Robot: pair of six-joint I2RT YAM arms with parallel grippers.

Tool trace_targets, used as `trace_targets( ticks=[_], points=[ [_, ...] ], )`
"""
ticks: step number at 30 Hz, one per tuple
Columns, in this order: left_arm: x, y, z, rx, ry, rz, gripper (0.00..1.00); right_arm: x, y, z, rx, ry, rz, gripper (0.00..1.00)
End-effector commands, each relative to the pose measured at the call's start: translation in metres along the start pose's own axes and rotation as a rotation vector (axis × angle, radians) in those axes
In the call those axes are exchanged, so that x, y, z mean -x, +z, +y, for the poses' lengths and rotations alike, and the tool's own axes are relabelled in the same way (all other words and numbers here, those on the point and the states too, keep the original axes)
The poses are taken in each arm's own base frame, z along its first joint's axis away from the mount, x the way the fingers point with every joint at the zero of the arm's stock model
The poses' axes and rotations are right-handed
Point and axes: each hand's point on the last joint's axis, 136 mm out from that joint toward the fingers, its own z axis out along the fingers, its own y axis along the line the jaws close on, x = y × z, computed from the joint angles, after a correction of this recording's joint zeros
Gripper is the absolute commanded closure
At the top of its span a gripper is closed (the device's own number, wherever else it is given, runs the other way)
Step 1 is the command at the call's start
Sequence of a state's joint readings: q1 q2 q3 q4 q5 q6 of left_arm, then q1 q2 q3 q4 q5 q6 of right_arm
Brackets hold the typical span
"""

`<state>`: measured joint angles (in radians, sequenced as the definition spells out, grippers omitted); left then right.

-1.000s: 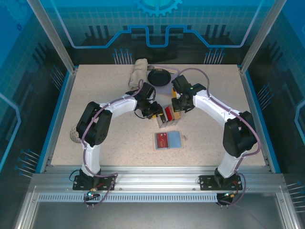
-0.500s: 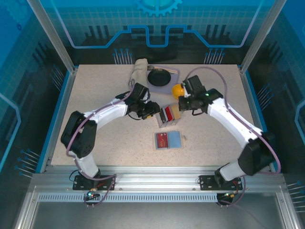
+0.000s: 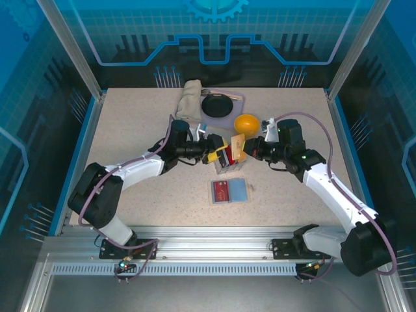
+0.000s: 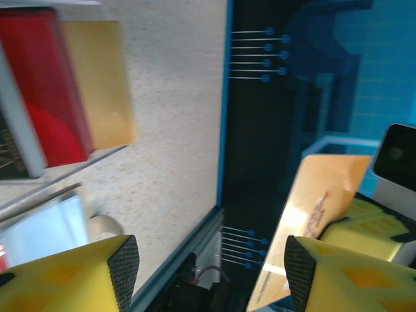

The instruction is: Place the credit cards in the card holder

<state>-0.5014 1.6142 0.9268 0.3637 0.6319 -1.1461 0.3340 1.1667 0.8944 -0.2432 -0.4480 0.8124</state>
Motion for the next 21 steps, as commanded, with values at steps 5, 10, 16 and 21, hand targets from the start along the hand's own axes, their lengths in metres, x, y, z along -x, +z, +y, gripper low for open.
trace_targets(
  ticks=[5,10,16,21],
  points=[
    [-0.005,0.008,-0.049,-0.179,0.077,0.070,0.40,0.002,0.005,0.017,0.145,0.058,0.022,0.96],
    [-0.006,0.006,-0.056,-0.193,0.098,0.077,0.64,0.003,0.011,0.009,0.136,0.092,0.035,0.95],
    [-0.010,0.002,-0.062,-0.206,0.121,0.087,0.89,0.001,0.014,-0.010,0.090,0.149,0.030,0.92],
    [-0.010,-0.003,-0.058,-0.178,0.102,0.071,1.00,-0.010,0.015,-0.036,-0.041,0.168,0.061,0.80]
  ],
)
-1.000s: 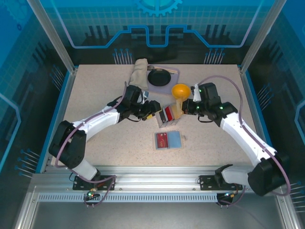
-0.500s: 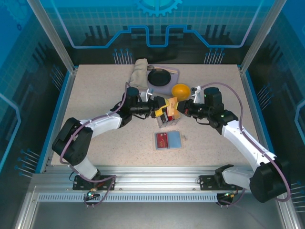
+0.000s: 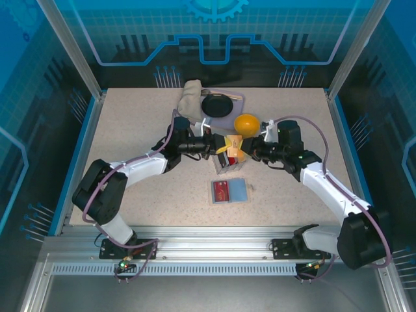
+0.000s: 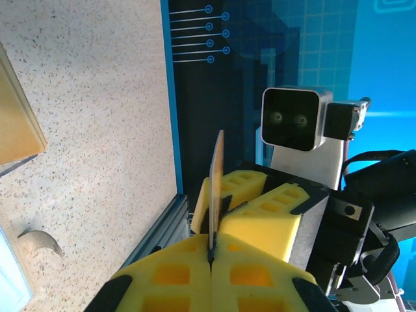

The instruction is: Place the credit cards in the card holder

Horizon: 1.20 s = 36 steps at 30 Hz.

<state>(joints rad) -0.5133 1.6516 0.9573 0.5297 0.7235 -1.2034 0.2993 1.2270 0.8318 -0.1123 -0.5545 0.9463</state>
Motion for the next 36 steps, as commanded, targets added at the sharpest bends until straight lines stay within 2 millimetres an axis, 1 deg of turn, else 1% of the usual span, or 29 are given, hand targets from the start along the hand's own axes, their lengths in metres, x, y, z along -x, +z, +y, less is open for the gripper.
trace_targets(
  ticks=[1,3,4,5,7,8,10,12,17,18,19,21,24,32,36],
  points=[
    [-0.004,-0.008,-0.021,-0.024,0.033,0.004,1.00,-0.006,-0.004,-0.035,-0.158,0.030,0.016,0.77],
    [-0.005,-0.012,-0.010,0.027,-0.008,-0.008,1.00,-0.014,-0.009,-0.054,-0.257,0.028,0.040,0.65],
    [-0.005,-0.014,-0.003,0.060,-0.024,-0.021,1.00,-0.017,-0.010,-0.060,-0.290,0.020,0.050,0.61],
    [-0.006,-0.017,0.005,0.102,-0.043,-0.034,1.00,-0.021,-0.012,-0.069,-0.331,0.012,0.060,0.56],
    [-0.009,-0.025,0.029,0.203,-0.099,-0.066,1.00,-0.027,-0.015,-0.082,-0.393,-0.017,0.079,0.51],
    [-0.012,-0.029,0.041,0.257,-0.120,-0.077,1.00,-0.032,-0.016,-0.090,-0.435,-0.024,0.094,0.50],
    [-0.018,-0.035,0.061,0.337,-0.135,-0.086,1.00,-0.041,-0.015,-0.100,-0.481,-0.051,0.127,0.49],
    [-0.025,-0.040,0.076,0.415,-0.146,-0.093,1.00,-0.050,-0.013,-0.107,-0.526,-0.082,0.160,0.48],
    [-0.044,-0.048,0.107,0.607,-0.179,-0.095,1.00,-0.073,0.009,-0.105,-0.552,-0.197,0.255,0.55],
    [-0.048,-0.049,0.111,0.635,-0.189,-0.096,1.00,-0.078,0.011,-0.108,-0.572,-0.212,0.275,0.58],
    [-0.051,-0.049,0.115,0.654,-0.198,-0.094,1.00,-0.078,0.014,-0.104,-0.591,-0.238,0.278,0.60],
    [-0.055,-0.050,0.122,0.687,-0.225,-0.097,1.00,-0.082,0.019,-0.104,-0.619,-0.272,0.291,0.63],
    [-0.059,-0.048,0.125,0.693,-0.244,-0.093,1.00,-0.087,0.025,-0.106,-0.632,-0.283,0.305,0.65],
    [-0.063,-0.049,0.126,0.693,-0.265,-0.095,1.00,-0.089,0.026,-0.109,-0.647,-0.287,0.290,0.65],
    [-0.063,-0.045,0.127,0.680,-0.263,-0.081,1.00,-0.091,0.026,-0.112,-0.653,-0.286,0.296,0.65]
  ],
)
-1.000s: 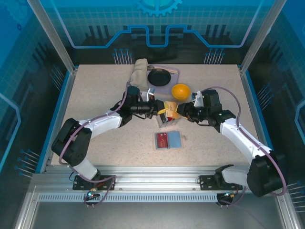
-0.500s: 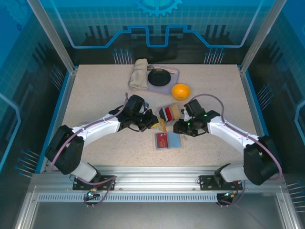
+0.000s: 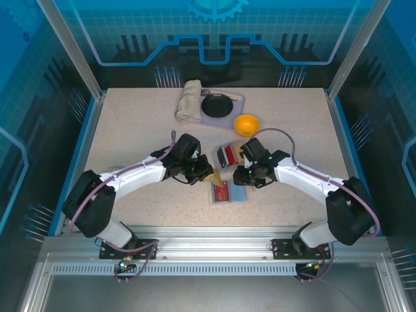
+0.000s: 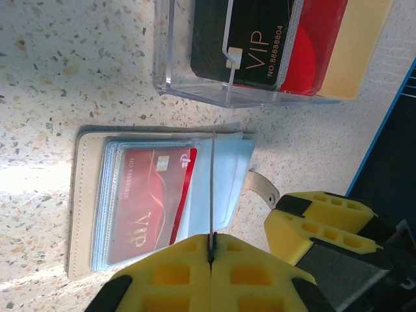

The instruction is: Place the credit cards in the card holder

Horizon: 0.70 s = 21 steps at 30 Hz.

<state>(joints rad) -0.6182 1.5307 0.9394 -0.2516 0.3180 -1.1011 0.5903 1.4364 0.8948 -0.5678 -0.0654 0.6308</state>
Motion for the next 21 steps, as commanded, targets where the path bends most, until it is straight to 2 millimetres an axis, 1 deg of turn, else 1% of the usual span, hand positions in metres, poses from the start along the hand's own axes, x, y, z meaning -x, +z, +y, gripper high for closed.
trace_targets(
  ticks=[1,6,7,9,13,17,21],
  points=[
    [-0.004,0.008,0.005,0.009,0.001,0.019,1.00,-0.003,0.001,0.001,-0.010,-0.008,0.003,0.68],
    [-0.007,0.022,-0.007,-0.079,0.154,0.027,1.00,-0.004,0.008,0.000,-0.006,-0.009,0.017,0.75],
    [-0.008,0.024,-0.009,-0.096,0.179,0.023,1.00,-0.013,0.015,-0.004,-0.006,-0.004,0.047,0.78],
    [-0.011,0.030,-0.007,-0.113,0.213,0.022,1.00,-0.016,0.021,-0.003,0.020,0.002,0.064,0.81],
    [-0.019,0.047,-0.004,-0.158,0.241,0.061,1.00,-0.021,0.033,-0.009,0.024,0.022,0.104,0.83],
    [-0.028,0.060,0.006,-0.160,0.267,0.086,1.00,-0.022,0.037,-0.019,0.004,0.037,0.111,0.84],
    [-0.031,0.065,0.016,-0.157,0.283,0.079,1.00,-0.024,0.037,-0.029,-0.007,0.052,0.117,0.83]
  ],
)
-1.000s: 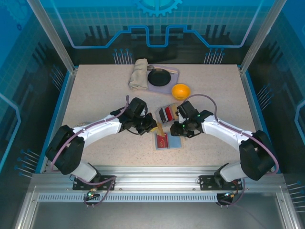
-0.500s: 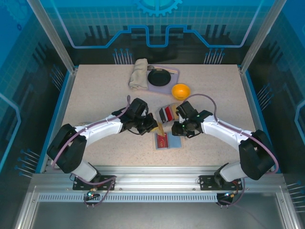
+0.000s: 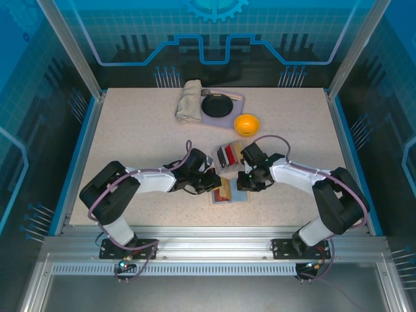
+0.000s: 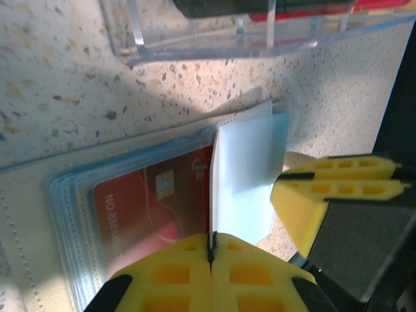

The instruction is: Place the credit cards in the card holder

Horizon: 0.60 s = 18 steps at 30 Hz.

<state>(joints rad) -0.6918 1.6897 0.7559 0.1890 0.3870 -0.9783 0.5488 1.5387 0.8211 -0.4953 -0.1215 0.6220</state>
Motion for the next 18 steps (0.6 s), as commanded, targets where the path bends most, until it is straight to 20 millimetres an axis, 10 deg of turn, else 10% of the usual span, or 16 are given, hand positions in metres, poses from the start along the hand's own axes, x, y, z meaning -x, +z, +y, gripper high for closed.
trace_targets(
  ticks=[1,18],
  points=[
    [-0.005,0.005,-0.003,-0.044,0.072,0.001,1.00,-0.004,0.002,-0.007,0.009,0.005,0.017,0.83],
    [-0.013,0.032,0.015,-0.033,0.063,0.028,1.00,-0.021,0.026,-0.033,-0.055,0.051,0.066,0.83]
  ],
)
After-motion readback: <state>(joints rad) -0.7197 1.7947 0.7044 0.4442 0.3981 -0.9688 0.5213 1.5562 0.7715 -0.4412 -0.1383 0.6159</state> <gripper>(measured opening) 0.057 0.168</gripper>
